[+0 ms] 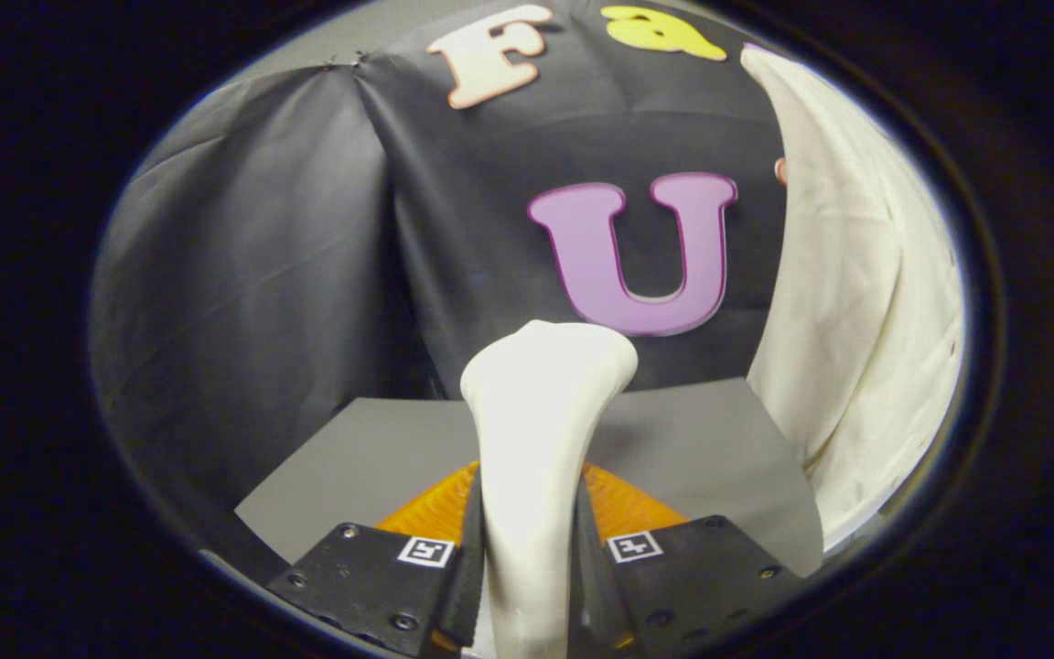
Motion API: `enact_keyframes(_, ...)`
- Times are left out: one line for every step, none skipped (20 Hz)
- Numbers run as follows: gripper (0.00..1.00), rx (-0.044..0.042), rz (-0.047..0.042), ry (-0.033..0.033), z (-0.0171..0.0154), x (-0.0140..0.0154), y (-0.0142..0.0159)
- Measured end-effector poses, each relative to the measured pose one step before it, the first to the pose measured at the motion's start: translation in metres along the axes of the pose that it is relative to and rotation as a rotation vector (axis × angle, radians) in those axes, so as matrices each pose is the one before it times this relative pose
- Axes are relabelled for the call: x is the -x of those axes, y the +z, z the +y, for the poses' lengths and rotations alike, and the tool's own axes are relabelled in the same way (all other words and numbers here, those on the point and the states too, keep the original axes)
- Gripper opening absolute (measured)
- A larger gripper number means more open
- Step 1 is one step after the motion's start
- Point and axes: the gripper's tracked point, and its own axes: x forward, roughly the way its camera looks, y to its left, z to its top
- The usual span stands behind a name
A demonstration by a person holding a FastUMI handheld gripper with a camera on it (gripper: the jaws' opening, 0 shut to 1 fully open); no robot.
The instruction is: Iron the clothes twice with a garment steamer, once on the left side and once on the right side.
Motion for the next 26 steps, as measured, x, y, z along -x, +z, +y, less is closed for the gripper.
enact_keyframes(0.47,0.01048,-0.05847,0.00595,0.00178,0.00319,0.00118)
enact_keyframes(0.47,0.00578,-0.06368,0.00875,-0.00054,0.00116,0.00512)
enact_keyframes(0.46,0.00407,-0.05276,0.02504,0.00208,0.00209,0.0005)
enact_keyframes(0.46,0.00135,-0.06317,0.03032,0.00094,0.00198,0.00465)
enact_keyframes(0.46,0.00868,-0.04129,0.01164,-0.00539,0.00064,0.00474)
enact_keyframes(0.46,0.01635,-0.02363,0.00588,-0.00526,0.00376,0.00202)
enact_keyframes(0.46,0.00494,-0.01457,0.01174,-0.00115,0.00637,0.0027)
enact_keyframes(0.46,-0.00094,-0.00404,0.00994,-0.00282,0.00677,0.00058)
enact_keyframes(0.46,-0.00515,-0.00706,0.00121,-0.00299,0.01281,0.00652)
enact_keyframes(0.46,-0.00061,-0.00505,0.00232,-0.00263,0.00843,0.0058)
enact_keyframes(0.46,-0.00562,-0.00428,0.00042,-0.00065,0.00584,0.00239)
enact_keyframes(0.46,0.01458,-0.00186,0.00403,-0.00104,0.00356,0.00184)
enact_keyframes(0.46,0.02946,-0.01362,-0.01238,-0.00377,0.00676,0.00662)
enact_keyframes(0.46,0.00811,-0.01386,-0.00794,-0.0059,0.0072,0.00797)
enact_keyframes(0.46,-0.00738,-0.002,0.00395,-0.00396,0.00846,0.0022)
enact_keyframes(0.46,0.00796,-0.0122,-0.00564,-0.00572,0.00527,0.0068)
enact_keyframes(0.46,0.01121,0.00287,-0.02427,-0.01238,0.00412,0.0069)
enact_keyframes(0.46,-0.00061,-0.0016,-0.02433,-0.01341,0.00389,0.00734)
enact_keyframes(0.46,-0.00384,-0.00136,-0.02231,-0.01248,0.00308,0.00609)
enact_keyframes(0.46,0.00235,-0.00645,-0.02077,-0.01316,0.00465,0.00756)
enact_keyframes(0.46,0.01215,-0.01891,-0.02521,-0.01398,0.00361,0.00939)
enact_keyframes(0.46,0.01707,-0.00076,-0.02802,-0.01616,0.00321,0.00599)
enact_keyframes(0.46,0.00016,-0.01477,-0.02574,-0.01505,0.00025,0.00587)
enact_keyframes(0.46,-0.01357,-0.00684,-0.0196,-0.01581,0.00003,0.00583)
enact_keyframes(0.46,-0.0177,-0.01323,-0.02768,-0.01555,0.00099,0.0064)
enact_keyframes(0.46,-0.01646,-0.01471,-0.03283,-0.01827,-0.00255,0.00797)
